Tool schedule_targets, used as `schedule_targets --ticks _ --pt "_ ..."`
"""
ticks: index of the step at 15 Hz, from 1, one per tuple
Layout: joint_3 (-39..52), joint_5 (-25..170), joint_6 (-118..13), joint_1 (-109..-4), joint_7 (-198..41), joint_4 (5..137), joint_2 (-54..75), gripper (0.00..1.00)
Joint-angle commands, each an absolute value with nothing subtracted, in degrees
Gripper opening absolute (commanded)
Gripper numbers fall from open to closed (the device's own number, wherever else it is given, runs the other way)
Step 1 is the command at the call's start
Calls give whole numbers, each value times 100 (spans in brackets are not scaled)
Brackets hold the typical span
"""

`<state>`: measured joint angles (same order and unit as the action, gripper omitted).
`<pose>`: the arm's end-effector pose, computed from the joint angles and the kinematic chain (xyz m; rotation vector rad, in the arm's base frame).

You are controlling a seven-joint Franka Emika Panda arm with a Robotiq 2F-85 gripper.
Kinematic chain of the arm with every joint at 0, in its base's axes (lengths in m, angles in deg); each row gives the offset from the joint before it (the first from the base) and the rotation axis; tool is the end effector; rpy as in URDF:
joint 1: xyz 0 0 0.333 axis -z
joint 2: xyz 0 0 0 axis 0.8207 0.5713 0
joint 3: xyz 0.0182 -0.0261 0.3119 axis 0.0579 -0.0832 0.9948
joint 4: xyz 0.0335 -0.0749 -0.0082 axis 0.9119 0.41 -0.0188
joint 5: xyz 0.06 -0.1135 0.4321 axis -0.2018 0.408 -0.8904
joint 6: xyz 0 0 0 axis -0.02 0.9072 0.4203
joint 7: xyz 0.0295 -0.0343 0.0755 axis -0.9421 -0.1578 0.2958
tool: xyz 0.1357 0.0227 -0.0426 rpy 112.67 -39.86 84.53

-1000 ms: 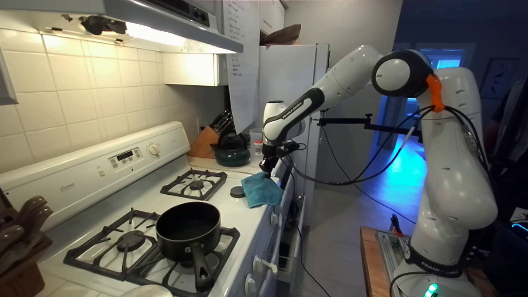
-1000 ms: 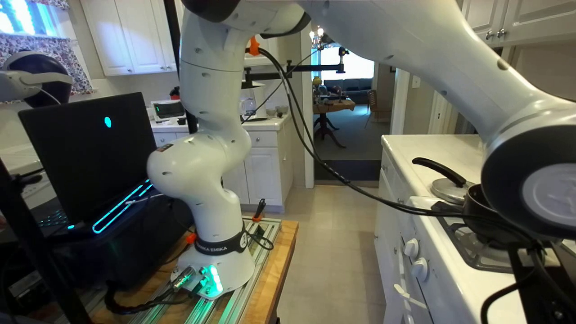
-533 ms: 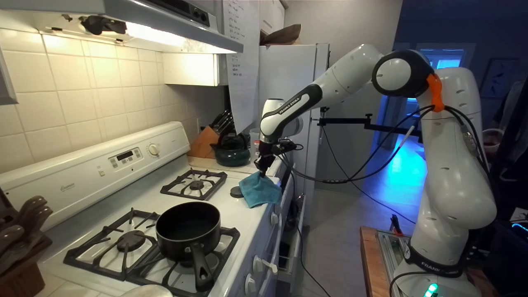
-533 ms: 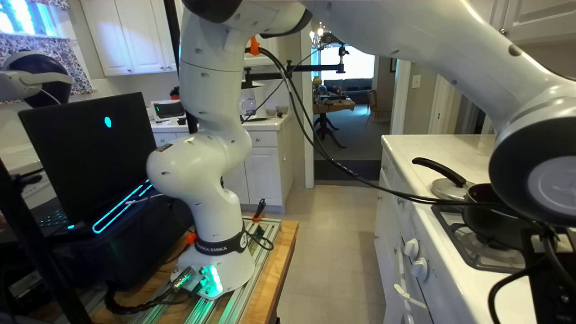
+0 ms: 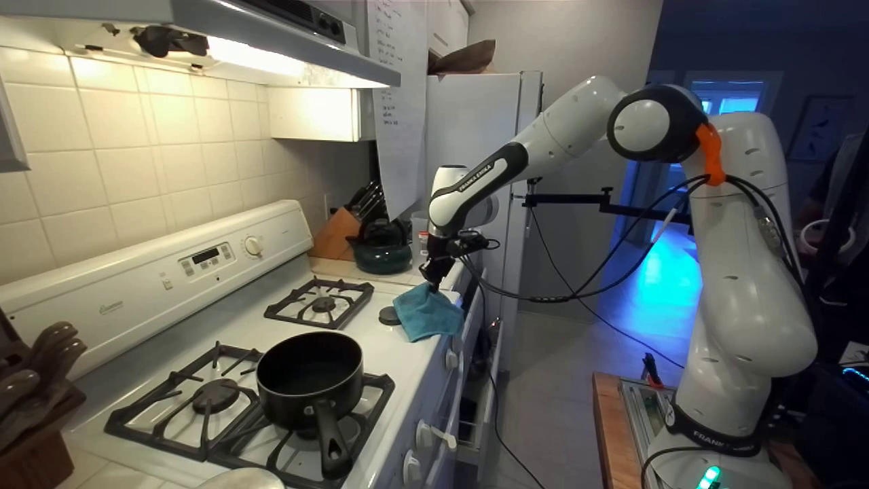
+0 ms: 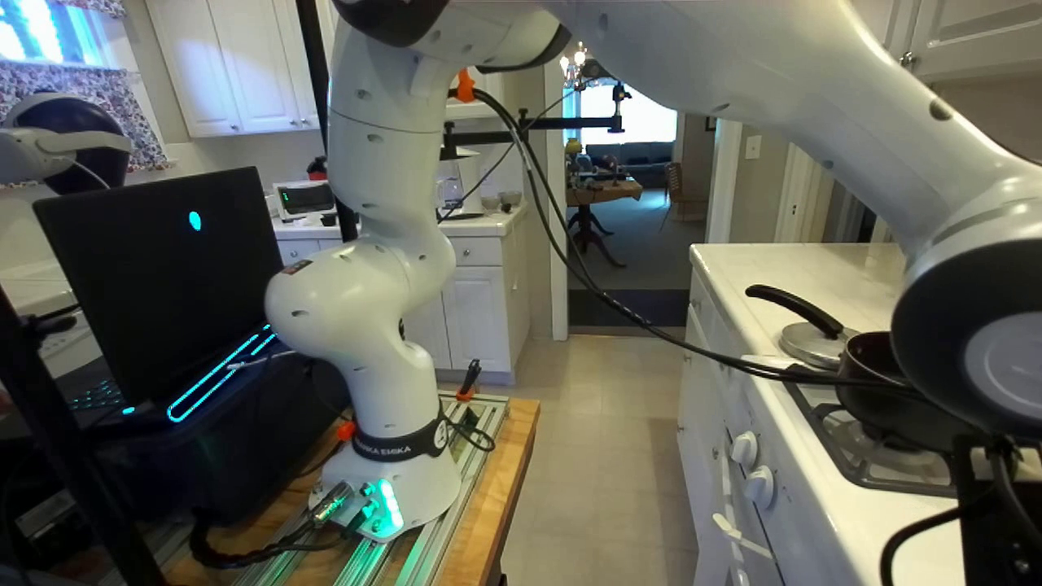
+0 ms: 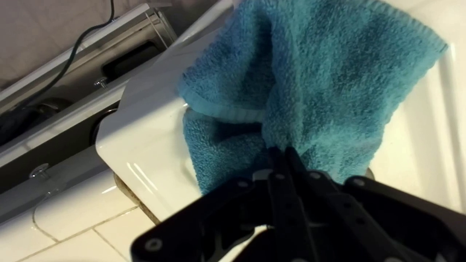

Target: Pick up the blue towel and clean the right bottom plate of the stove

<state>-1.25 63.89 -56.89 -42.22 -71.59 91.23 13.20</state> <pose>0.6123 -0.2791 0.2431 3.0295 -0.6932 0.2108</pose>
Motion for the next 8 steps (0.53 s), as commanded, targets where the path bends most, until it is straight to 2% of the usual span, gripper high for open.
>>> schedule_targets --ticks 1,8 --pt "-225 6432 -5745 -4116 -7639 8531 1922 1" --pt "-194 6386 -5791 -3975 -7980 7559 2803 1"
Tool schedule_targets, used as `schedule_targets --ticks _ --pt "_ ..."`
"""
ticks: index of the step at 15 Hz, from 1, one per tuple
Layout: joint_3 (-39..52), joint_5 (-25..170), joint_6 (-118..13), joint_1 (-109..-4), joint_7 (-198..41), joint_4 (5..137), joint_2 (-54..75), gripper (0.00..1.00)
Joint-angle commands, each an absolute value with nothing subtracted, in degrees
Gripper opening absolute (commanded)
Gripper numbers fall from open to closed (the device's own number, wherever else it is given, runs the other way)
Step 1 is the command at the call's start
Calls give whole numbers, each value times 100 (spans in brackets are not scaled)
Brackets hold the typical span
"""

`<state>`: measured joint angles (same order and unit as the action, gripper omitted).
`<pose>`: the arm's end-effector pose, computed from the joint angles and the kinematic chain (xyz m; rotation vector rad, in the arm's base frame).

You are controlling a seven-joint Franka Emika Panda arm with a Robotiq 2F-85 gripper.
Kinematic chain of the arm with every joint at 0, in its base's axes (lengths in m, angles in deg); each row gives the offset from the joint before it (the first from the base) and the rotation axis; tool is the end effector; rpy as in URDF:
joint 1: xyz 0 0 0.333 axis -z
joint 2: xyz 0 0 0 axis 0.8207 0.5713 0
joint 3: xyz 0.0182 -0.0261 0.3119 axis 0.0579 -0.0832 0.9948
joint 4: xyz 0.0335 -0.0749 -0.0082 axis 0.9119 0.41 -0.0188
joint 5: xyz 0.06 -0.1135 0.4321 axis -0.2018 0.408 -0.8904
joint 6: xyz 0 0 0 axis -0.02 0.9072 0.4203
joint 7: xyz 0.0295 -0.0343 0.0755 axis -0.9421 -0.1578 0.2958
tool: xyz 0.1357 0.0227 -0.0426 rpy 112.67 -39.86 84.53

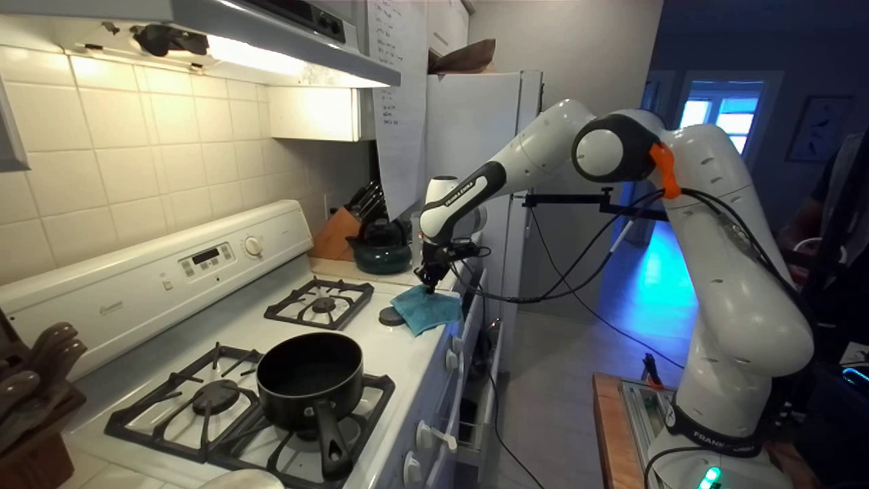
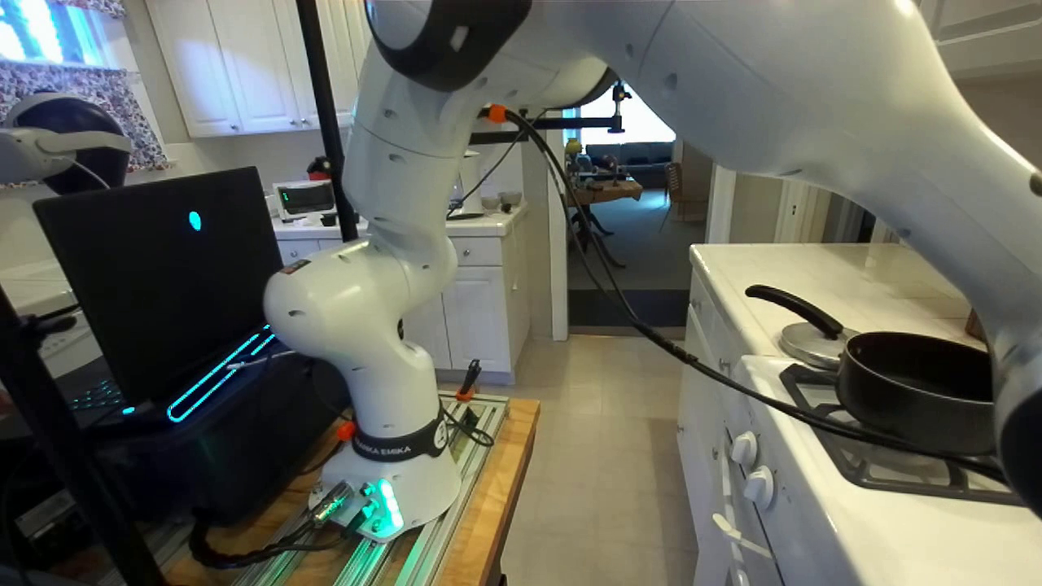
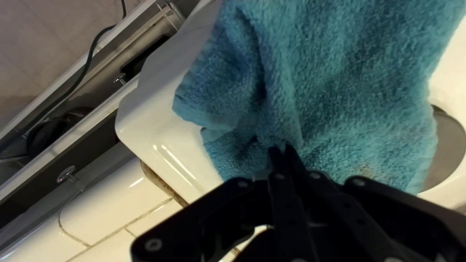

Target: Pick up the blue towel and clean the right bottom plate of the stove

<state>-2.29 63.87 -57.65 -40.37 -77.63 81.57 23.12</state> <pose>0.6391 -0.3261 0.2110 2.9375 -0.8870 0.2187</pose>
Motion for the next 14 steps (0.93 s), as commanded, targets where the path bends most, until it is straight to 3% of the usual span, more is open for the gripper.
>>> schedule_targets --ticks 1,14 --pt "-182 6379 -5808 -3967 -8015 7417 2922 1" --pt "78 6053 -6306 -3900 -8540 5946 4060 1"
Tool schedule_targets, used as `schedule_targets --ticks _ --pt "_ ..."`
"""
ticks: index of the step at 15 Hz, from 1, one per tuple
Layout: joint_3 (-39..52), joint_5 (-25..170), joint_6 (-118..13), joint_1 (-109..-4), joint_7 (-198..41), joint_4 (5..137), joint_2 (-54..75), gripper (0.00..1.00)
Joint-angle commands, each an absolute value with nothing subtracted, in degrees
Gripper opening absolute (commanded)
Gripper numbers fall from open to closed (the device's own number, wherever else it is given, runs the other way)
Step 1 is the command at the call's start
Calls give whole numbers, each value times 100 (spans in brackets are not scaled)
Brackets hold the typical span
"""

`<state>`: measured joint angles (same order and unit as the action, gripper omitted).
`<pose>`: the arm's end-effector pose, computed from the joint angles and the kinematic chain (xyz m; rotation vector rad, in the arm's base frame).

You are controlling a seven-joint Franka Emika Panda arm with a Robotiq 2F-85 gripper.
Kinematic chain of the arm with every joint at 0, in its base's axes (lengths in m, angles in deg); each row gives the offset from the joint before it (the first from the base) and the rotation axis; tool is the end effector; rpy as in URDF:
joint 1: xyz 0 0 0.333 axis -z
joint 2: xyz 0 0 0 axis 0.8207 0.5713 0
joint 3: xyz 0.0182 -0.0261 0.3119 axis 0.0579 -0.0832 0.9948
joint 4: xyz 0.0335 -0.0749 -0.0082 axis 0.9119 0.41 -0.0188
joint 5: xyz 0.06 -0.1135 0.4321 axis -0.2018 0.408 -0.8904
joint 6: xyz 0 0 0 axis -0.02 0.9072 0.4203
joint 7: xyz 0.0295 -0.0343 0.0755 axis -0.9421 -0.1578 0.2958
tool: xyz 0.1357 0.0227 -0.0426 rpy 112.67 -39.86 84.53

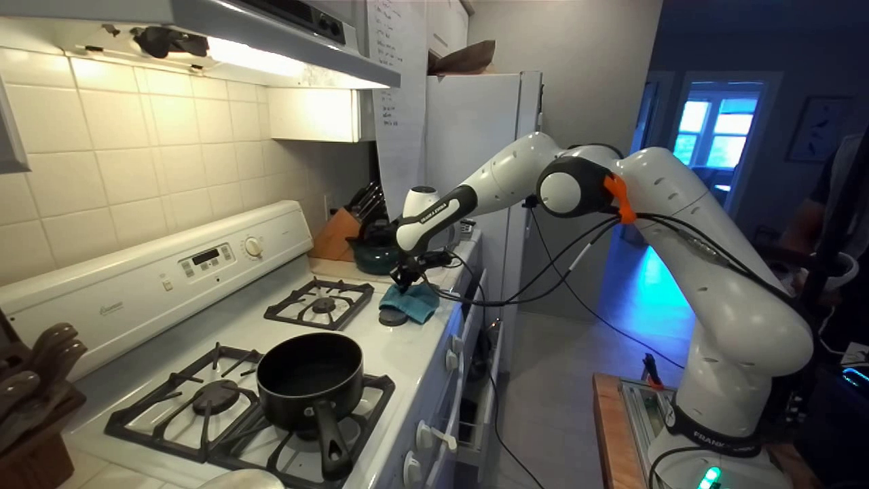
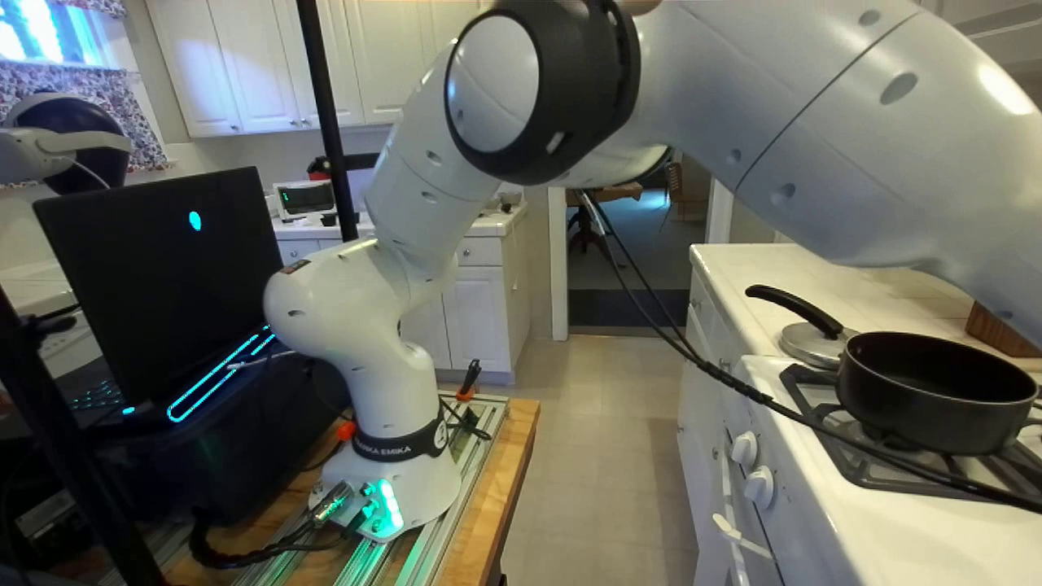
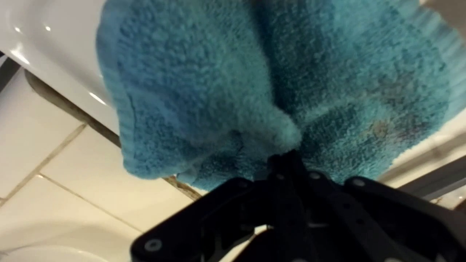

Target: Pick up the blue towel and clean the right bottom plate of the stove

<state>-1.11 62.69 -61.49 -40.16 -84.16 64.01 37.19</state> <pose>0.7228 -0.3370 0.1895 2.8645 -0.9826 0.4168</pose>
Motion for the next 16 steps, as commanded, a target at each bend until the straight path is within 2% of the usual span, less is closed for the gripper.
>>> schedule_targets --ticks 1,10,16 --pt "141 5995 -6363 -3890 -8543 5902 4106 1" --pt "704 5595 -7000 -3829 -8344 5737 4280 1" --pt "1054 5542 -6834 -3802 -8135 5809 4220 1"
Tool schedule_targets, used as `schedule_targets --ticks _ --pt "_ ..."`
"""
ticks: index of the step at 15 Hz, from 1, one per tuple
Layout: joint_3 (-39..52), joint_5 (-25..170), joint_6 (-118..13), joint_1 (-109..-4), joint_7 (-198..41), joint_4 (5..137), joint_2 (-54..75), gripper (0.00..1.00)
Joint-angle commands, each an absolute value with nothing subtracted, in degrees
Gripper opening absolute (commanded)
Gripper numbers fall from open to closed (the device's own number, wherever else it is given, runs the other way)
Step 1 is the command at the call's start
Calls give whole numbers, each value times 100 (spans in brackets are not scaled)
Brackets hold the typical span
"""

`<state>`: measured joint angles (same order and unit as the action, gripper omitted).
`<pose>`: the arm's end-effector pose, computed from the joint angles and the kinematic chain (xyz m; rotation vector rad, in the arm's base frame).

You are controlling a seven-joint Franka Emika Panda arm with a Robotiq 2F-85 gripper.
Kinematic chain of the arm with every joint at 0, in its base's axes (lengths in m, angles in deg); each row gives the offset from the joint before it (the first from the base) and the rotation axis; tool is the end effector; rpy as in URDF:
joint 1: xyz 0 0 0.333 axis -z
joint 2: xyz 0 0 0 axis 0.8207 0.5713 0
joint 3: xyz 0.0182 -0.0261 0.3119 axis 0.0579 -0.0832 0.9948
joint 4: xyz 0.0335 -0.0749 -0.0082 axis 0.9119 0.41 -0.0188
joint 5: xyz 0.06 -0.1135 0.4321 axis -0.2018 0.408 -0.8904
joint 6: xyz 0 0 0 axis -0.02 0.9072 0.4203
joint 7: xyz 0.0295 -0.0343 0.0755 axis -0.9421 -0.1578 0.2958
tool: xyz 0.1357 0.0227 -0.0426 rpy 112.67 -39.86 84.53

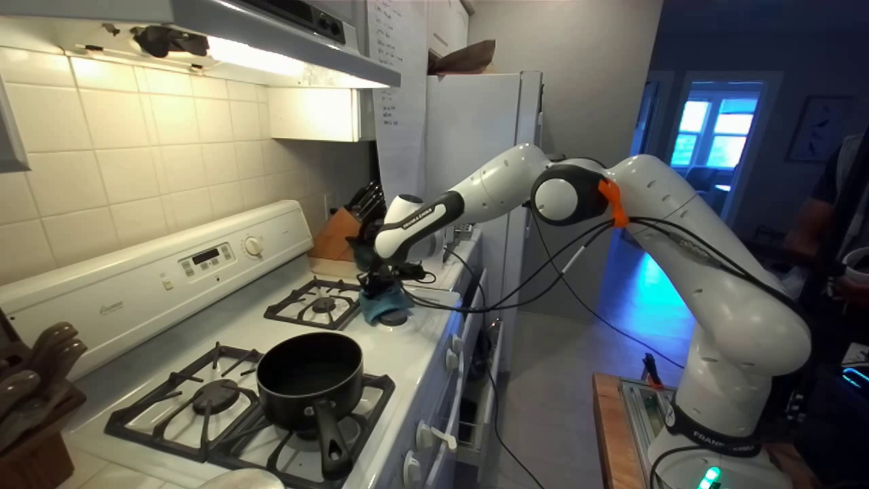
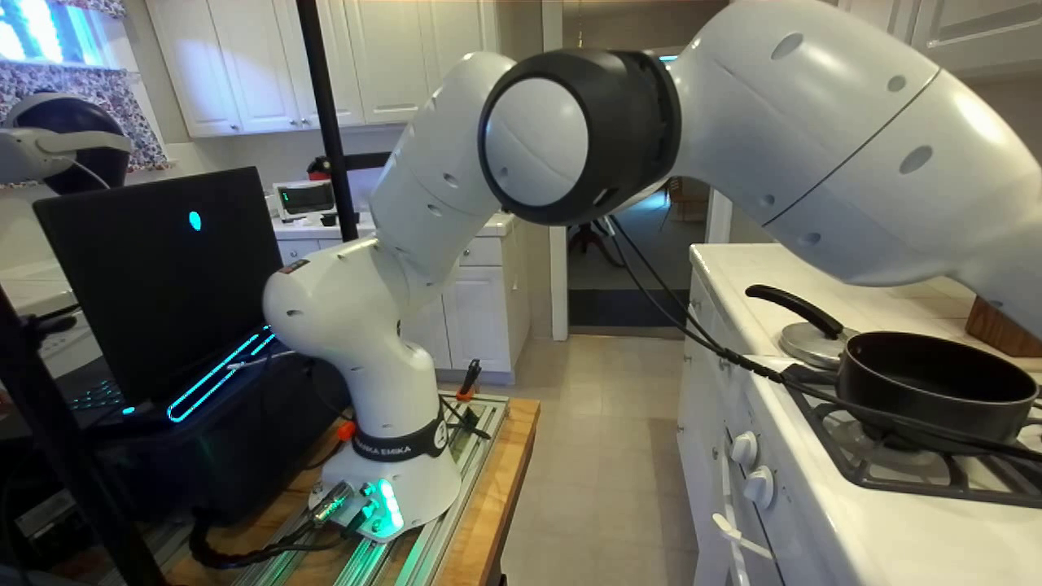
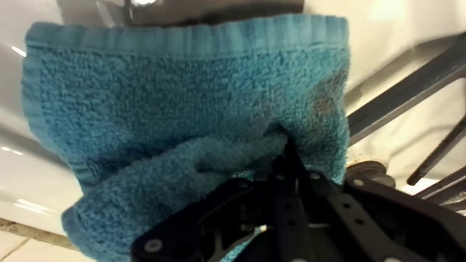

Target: Pick up the blue towel and clean the right bottom plate of the stove

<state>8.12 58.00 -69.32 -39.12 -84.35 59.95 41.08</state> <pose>0.7809 -0.2575 0.1806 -2.8474 0.9520 -0.6279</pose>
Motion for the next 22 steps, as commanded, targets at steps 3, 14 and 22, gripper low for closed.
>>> schedule_targets --ticks 3,14,22 --pt "1267 5492 -6570 -3740 -7913 5842 4178 1" --pt "1557 5408 -5732 -3610 -6815 6045 3908 1" --pt "1826 5387 -5277 -3402 -5380 6187 3802 1"
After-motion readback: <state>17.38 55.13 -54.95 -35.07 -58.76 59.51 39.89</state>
